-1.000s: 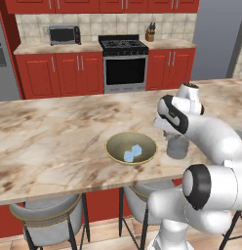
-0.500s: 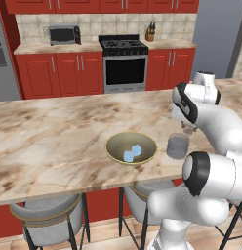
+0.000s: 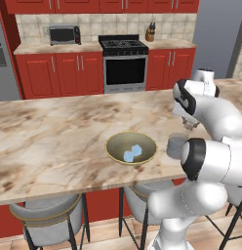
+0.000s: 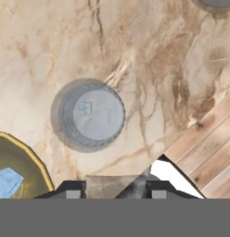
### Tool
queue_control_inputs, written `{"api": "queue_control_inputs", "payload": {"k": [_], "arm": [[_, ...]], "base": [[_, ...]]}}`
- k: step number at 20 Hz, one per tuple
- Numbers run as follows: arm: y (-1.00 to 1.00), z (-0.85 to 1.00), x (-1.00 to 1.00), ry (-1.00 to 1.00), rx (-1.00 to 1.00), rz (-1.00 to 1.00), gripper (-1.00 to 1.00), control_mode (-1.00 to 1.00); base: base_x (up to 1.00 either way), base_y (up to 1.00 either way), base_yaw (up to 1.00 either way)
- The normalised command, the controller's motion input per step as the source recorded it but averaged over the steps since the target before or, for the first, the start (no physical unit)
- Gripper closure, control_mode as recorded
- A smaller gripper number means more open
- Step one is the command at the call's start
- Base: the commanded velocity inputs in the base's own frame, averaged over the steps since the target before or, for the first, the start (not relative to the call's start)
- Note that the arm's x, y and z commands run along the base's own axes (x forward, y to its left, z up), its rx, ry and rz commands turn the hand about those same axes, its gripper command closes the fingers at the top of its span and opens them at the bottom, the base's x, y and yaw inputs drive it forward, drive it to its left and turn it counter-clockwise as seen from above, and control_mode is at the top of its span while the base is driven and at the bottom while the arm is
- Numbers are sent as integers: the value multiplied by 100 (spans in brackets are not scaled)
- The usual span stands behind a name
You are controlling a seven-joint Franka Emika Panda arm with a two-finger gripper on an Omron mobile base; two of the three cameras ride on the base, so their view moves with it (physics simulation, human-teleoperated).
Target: There are four ice cubes in the ice bowl. Place two ice cubes in each glass of water.
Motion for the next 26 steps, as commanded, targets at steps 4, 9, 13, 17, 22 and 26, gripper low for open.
{"api": "queue_control_inputs", "payload": {"k": [4, 9, 13, 17, 22, 26], "arm": [[0, -20, 21, 0, -9, -7, 100, -100], [0, -31, 11, 0, -10, -3, 100, -100], [0, -15, 0, 0, -5, 0, 100, -100], [0, -8, 0, 0, -3, 0, 100, -100], [0, -25, 0, -3, -5, 0, 100, -100], [0, -21, 15, -11, -3, 0, 100, -100]], "base": [[0, 0, 0], [0, 0, 0], [0, 0, 0], [0, 0, 0], [0, 0, 0], [0, 0, 0]]}}
